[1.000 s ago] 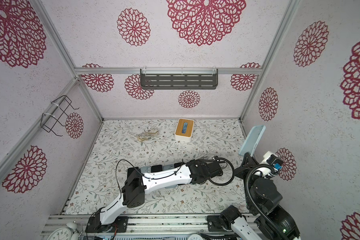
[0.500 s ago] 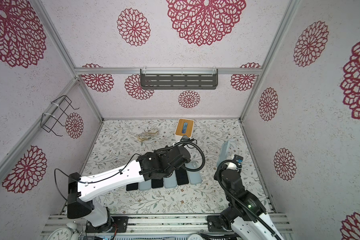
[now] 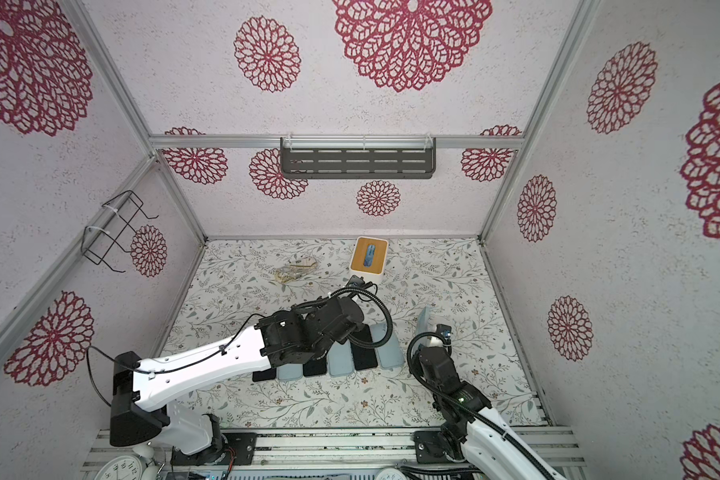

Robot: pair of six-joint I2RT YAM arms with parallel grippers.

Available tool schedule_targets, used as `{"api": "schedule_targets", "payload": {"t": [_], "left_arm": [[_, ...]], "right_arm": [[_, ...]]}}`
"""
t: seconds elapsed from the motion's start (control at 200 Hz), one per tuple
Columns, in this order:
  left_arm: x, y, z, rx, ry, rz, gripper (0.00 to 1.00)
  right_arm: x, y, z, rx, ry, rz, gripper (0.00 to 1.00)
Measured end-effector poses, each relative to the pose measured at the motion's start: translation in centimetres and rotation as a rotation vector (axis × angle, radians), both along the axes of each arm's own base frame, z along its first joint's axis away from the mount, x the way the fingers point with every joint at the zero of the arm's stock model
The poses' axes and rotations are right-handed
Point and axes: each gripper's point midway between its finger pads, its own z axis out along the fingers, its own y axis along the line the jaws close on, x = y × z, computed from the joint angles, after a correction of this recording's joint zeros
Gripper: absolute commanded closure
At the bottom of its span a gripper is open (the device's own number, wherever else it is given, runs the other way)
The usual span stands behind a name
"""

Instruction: Take the phone out of the phone case

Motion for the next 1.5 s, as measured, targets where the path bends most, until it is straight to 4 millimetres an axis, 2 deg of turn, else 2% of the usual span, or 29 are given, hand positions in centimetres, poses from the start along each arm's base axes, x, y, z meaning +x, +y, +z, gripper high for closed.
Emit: {"api": "schedule_targets", "payload": {"t": [0.17, 0.405, 0.681, 1.061, 1.196, 1.381, 1.501], "left_arm": [[0.1, -0.1, 0.5, -0.030, -0.004, -0.004, 0.90], [0.1, -0.5, 0.6, -0.046, 0.001, -0.014, 0.90], [0.0, -0.6, 0.6, -0.051, 0.006, -0.020, 0.90], [0.0, -0.7, 0.5, -0.052, 0.009, -0.025, 0.90], [0.0, -0.7, 0.5, -0.053, 0.010, -0.025, 0.90], [0.0, -0.7, 0.5, -0.053, 0.010, -0.025, 0.90], [0.0, -0.7, 0.5, -0.057, 0.013, -0.023, 0.91]], "right_arm": [[-0.3, 0.1, -2.2, 0.013, -0.004, 0.014, 1.00], [0.0, 1.0, -2.3, 0.058, -0.024, 0.041, 1.00], [0.8, 3.0, -2.4, 0.093, 0.013, 0.099, 1.00], [0.2, 4.8, -2.2, 0.169, 0.034, 0.177, 1.00], [-0.2, 6.3, -2.3, 0.202, 0.043, 0.222, 1.00], [-0.8, 9.8, -2.4, 0.245, 0.062, 0.314, 1.00], [-0.5, 11.7, -1.8, 0.277, 0.068, 0.341, 1.00]]}}
